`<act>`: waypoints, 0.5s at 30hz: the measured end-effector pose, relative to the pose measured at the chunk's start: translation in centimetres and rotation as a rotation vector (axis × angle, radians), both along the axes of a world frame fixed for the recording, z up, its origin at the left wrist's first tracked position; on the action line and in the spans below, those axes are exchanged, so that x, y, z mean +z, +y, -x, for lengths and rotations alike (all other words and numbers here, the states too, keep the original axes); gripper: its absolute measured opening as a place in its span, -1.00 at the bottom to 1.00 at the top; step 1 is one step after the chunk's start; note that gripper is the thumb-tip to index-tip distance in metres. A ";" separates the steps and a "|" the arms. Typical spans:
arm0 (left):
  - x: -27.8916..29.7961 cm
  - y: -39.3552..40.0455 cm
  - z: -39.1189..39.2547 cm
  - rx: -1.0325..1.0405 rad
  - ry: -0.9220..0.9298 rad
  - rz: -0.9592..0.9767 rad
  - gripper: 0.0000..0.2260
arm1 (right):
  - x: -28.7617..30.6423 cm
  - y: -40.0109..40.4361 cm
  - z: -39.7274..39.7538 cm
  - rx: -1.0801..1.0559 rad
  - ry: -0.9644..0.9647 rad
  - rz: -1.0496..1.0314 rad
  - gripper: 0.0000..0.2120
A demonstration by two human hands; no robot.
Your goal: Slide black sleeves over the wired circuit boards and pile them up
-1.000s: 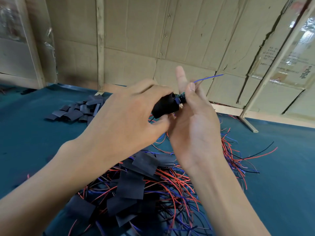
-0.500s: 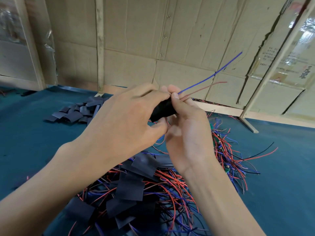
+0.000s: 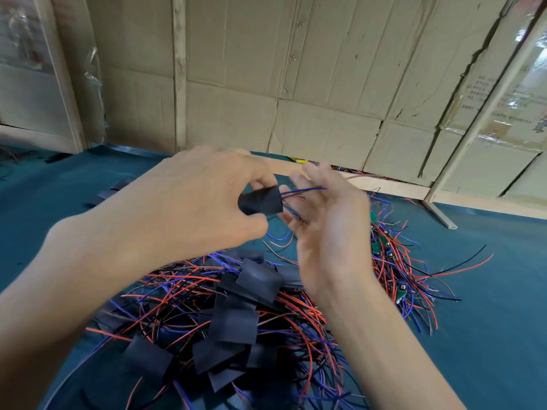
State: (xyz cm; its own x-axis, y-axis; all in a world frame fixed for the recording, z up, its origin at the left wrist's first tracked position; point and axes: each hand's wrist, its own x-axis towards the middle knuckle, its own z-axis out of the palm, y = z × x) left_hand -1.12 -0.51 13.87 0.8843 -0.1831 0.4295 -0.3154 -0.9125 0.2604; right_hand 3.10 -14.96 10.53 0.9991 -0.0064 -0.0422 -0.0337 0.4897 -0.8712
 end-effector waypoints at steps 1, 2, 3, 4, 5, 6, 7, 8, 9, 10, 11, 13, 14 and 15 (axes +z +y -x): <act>-0.1 0.3 -0.2 0.001 0.061 -0.050 -0.62 | 0.2 -0.6 -0.3 -0.051 0.006 -0.031 -0.69; -0.4 0.5 -0.3 -0.005 0.134 -0.107 -0.62 | 0.4 -1.3 -0.8 -0.102 0.006 -0.054 -0.70; -0.7 0.6 -0.5 -0.013 0.215 -0.169 -0.62 | 0.6 -2.1 -1.2 -0.147 0.006 -0.067 -0.73; -1.2 0.6 -0.5 -0.018 0.307 -0.232 -0.62 | 0.7 -3.0 -2.0 -0.187 0.012 -0.067 -0.78; -1.7 0.5 -0.6 -0.019 0.410 -0.293 -0.59 | 0.8 -4.1 -2.8 -0.228 0.019 -0.036 -0.81; -2.2 0.3 -0.7 -0.021 0.509 -0.345 -0.54 | 0.8 -5.3 -3.9 -0.280 0.021 0.030 -0.80; -2.6 0.3 -0.8 -0.025 0.582 -0.379 -0.49 | 0.7 -6.6 -4.9 -0.348 0.022 0.111 -0.76; -2.8 0.5 -1.1 -0.026 0.615 -0.375 -0.44 | 0.5 -7.8 -5.9 -0.428 0.025 0.179 -0.72; -2.8 0.8 -1.5 -0.017 0.604 -0.333 -0.42 | 0.4 -8.9 -6.6 -0.501 0.019 0.239 -0.69; -2.7 1.4 -2.0 0.000 0.559 -0.266 -0.42 | 0.2 -9.8 -6.9 -0.550 -0.014 0.295 -0.71; -2.6 2.3 -2.8 0.025 0.500 -0.193 -0.46 | -0.1 -10.6 -7.1 -0.565 -0.061 0.345 -0.78; -2.9 4.4 -4.7 0.084 0.394 -0.047 -0.56 | -1.0 -11.9 -7.7 -0.521 -0.134 0.496 -0.85; -3.5 5.5 -5.8 0.123 0.352 0.000 -0.59 | -1.7 -12.5 -8.1 -0.466 -0.159 0.664 -0.86; -4.5 6.6 -6.9 0.179 0.331 0.012 -0.57 | -2.5 -13.0 -8.6 -0.382 -0.158 0.868 -0.87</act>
